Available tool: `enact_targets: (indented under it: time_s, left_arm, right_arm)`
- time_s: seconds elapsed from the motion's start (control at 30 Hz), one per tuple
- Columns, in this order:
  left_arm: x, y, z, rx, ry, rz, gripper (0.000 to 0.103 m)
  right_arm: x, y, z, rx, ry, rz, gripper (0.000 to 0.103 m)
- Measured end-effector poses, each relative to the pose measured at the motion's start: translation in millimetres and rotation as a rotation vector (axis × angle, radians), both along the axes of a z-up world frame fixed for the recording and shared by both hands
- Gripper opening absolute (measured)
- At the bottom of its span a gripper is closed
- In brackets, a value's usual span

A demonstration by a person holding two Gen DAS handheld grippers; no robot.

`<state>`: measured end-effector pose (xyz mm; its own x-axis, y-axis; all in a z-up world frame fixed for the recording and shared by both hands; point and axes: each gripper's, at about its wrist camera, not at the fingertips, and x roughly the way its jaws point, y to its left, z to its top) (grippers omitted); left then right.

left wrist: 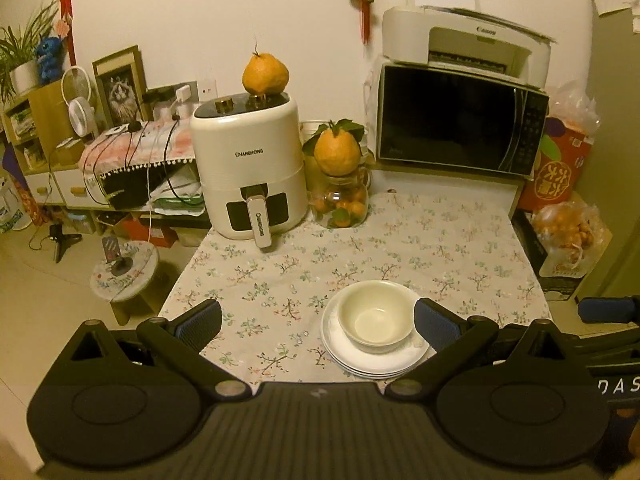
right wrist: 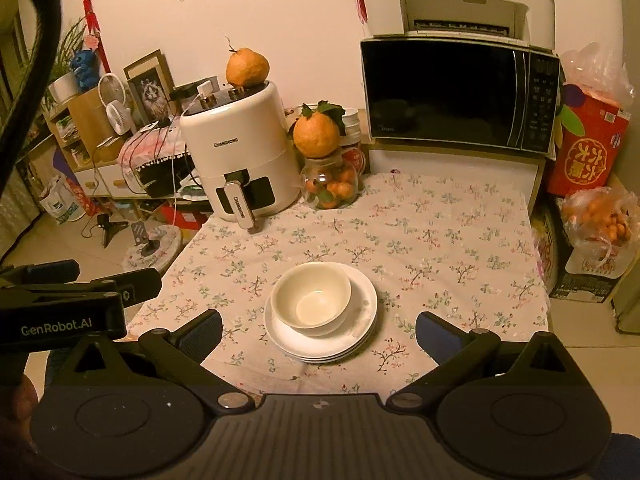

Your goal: Organize plates and bowls

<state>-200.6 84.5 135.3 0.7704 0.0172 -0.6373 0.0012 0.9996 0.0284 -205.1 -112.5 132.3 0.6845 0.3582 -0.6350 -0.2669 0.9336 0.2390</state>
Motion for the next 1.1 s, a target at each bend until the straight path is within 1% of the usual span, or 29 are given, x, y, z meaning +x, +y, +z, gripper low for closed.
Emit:
enact_targets:
  time_s: [0.23, 0.53, 0.73, 0.9, 1.1]
  left_arm:
    - [-1.4, 0.3, 2.5, -0.011, 0.011, -0.004, 0.103]
    - [-2.2, -0.4, 2.5, 0.000, 0.028, -0.014, 0.102]
    - [-0.5, 2.8, 0.0, -0.022, 0.045, -0.014, 0.102]
    - [-0.3, 1.0, 1.2, -0.003, 0.034, -0.020, 0.102]
    - [1.9, 1.5, 0.2, 0.000, 0.038, -0.024, 0.102]
  right_arm:
    - [-5.4, 0.8, 5.4, -0.001, -0.002, 0.010, 0.101]
    - [-6.7, 0.7, 7.4, 0.001, 0.003, 0.011, 0.101]
    - [-5.1, 2.1, 6.2, -0.001, 0.012, 0.005, 0.101]
    - [-4.2, 3.1, 5.9, -0.001, 0.014, 0.006, 0.101]
    - [-2.5, 3.0, 4.9, -0.002, 0.017, 0.007, 0.101]
